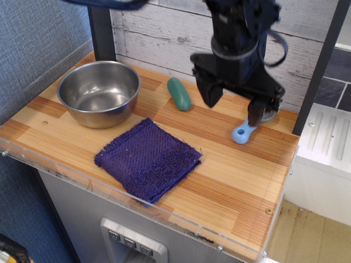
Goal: Move the blue spoon from downward to upward direction on the table
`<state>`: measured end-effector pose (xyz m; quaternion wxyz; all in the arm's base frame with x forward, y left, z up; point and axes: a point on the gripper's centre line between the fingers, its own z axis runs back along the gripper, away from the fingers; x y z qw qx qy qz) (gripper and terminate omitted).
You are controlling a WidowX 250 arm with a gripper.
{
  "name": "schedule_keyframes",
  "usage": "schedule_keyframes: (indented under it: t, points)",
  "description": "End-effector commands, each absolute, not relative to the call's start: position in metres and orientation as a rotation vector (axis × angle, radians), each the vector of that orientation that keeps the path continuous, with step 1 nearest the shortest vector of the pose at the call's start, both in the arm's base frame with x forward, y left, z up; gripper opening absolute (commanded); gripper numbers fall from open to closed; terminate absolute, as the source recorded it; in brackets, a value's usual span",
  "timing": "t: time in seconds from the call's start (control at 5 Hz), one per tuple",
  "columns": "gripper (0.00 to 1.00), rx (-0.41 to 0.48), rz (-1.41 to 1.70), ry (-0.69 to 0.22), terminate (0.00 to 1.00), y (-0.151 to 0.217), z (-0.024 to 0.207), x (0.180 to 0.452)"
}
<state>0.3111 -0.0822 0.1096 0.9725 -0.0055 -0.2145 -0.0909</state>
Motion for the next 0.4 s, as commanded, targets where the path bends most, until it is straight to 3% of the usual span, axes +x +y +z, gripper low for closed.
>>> schedule_keyframes:
  t: [0.0,0.2]
  points:
    - [1.00,-0.016,-0.187,-0.471,0.00,-0.0817,0.1209,0.3093]
    - [1.00,-0.016,-0.187,-0.471,1.00,-0.0817,0.1209,0.3093]
